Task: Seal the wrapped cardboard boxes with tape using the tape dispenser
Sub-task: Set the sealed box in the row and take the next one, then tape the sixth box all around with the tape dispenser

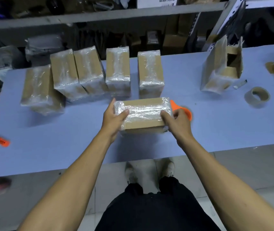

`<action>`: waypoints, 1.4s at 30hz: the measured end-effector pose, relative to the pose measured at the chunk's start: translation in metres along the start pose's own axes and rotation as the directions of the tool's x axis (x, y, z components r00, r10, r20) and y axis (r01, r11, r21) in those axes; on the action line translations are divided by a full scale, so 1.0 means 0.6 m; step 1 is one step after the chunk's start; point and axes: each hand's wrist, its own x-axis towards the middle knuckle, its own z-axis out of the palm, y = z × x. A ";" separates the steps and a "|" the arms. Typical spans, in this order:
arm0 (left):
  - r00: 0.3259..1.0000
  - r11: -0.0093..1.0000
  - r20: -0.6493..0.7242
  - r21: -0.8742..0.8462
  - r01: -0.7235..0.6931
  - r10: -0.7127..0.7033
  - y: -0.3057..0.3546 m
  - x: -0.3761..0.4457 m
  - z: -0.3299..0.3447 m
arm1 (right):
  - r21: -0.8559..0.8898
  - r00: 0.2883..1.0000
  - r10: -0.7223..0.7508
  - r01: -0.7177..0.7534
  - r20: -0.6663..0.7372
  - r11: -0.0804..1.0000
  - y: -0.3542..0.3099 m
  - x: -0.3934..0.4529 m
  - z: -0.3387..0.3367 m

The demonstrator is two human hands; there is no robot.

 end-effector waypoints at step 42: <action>0.958 0.985 -0.286 0.162 0.059 -0.010 -0.046 -0.016 0.131 | -0.549 0.846 -0.487 0.518 0.217 0.655 -0.060 0.144 -0.224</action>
